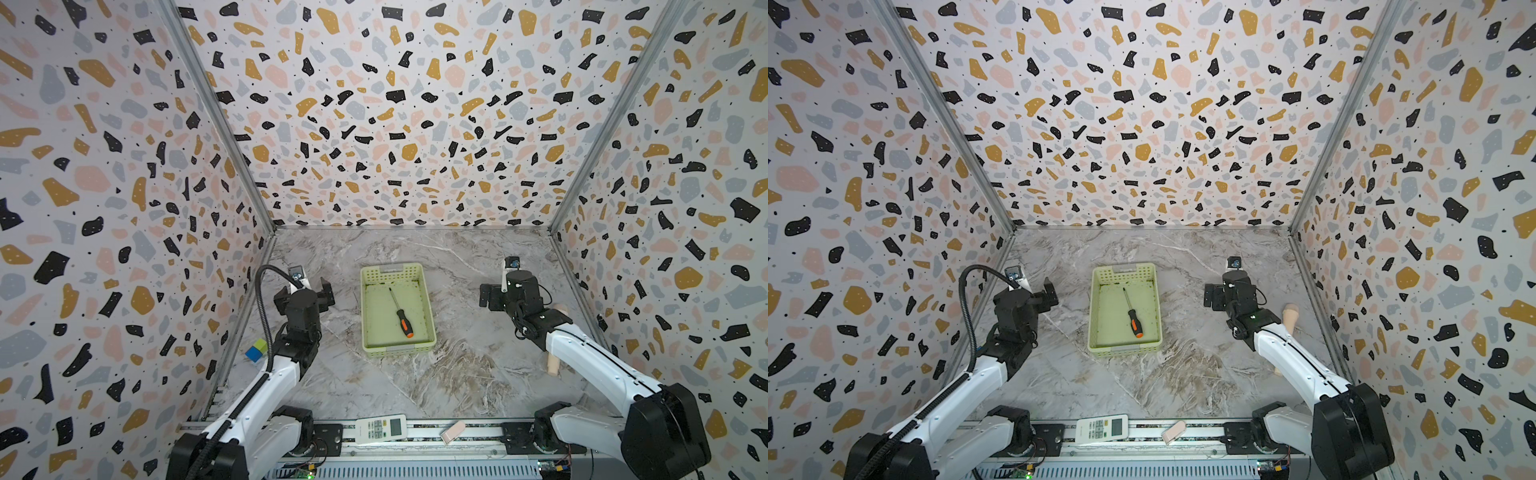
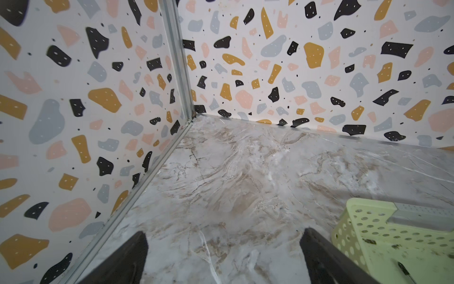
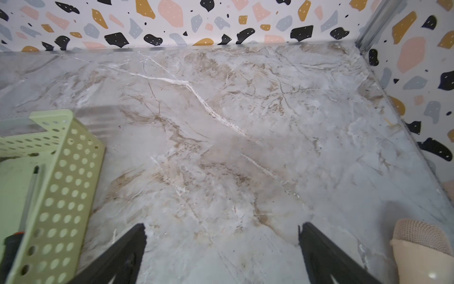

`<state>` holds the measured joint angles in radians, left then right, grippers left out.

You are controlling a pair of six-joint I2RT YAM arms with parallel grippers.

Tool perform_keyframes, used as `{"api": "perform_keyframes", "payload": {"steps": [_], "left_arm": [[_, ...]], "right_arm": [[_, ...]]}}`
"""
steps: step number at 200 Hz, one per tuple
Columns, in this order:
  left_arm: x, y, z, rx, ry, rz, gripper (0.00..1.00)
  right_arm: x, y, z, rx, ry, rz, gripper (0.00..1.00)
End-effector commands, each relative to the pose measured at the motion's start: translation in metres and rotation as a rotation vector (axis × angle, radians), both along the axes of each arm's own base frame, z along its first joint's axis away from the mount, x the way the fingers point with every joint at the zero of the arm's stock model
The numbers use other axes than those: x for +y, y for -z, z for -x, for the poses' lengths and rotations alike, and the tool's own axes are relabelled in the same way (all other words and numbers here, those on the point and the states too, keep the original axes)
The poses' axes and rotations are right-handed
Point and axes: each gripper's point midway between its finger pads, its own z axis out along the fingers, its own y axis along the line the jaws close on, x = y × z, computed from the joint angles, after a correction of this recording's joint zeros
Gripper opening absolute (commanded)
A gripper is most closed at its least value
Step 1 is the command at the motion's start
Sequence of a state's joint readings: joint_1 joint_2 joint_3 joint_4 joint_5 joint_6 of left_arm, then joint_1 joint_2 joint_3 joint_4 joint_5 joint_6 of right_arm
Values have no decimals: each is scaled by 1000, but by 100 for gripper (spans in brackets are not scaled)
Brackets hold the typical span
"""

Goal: Put the screwdriver in the bin
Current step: Reset both arms

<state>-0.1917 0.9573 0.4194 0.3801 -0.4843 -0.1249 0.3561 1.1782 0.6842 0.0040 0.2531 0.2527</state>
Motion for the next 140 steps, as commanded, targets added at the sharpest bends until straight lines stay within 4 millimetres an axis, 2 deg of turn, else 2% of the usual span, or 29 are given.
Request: {"api": "perform_keyframes", "payload": {"steps": [1, 23, 39, 70, 91, 116, 140], "left_arm": [[6, -31, 4, -205, -31, -16, 99], [11, -12, 6, -192, -63, -11, 100], [13, 2, 6, -161, -78, -20, 100], [23, 19, 14, -162, -141, -5, 99], [28, 33, 14, -128, -169, -30, 100], [25, 43, 10, -117, -151, -54, 100], [15, 43, -2, -101, -89, -96, 99]], "right_arm": [[-12, -7, -8, -163, 10, 48, 99], [-29, -4, -3, -280, 75, 42, 99], [-40, -1, -1, -293, 95, 70, 99], [-47, 3, -6, -279, 63, 133, 99], [-48, 2, -4, -347, 40, 122, 99], [-48, 4, -3, -405, 27, 136, 99], [-47, 11, -10, -425, 5, 167, 99]]}}
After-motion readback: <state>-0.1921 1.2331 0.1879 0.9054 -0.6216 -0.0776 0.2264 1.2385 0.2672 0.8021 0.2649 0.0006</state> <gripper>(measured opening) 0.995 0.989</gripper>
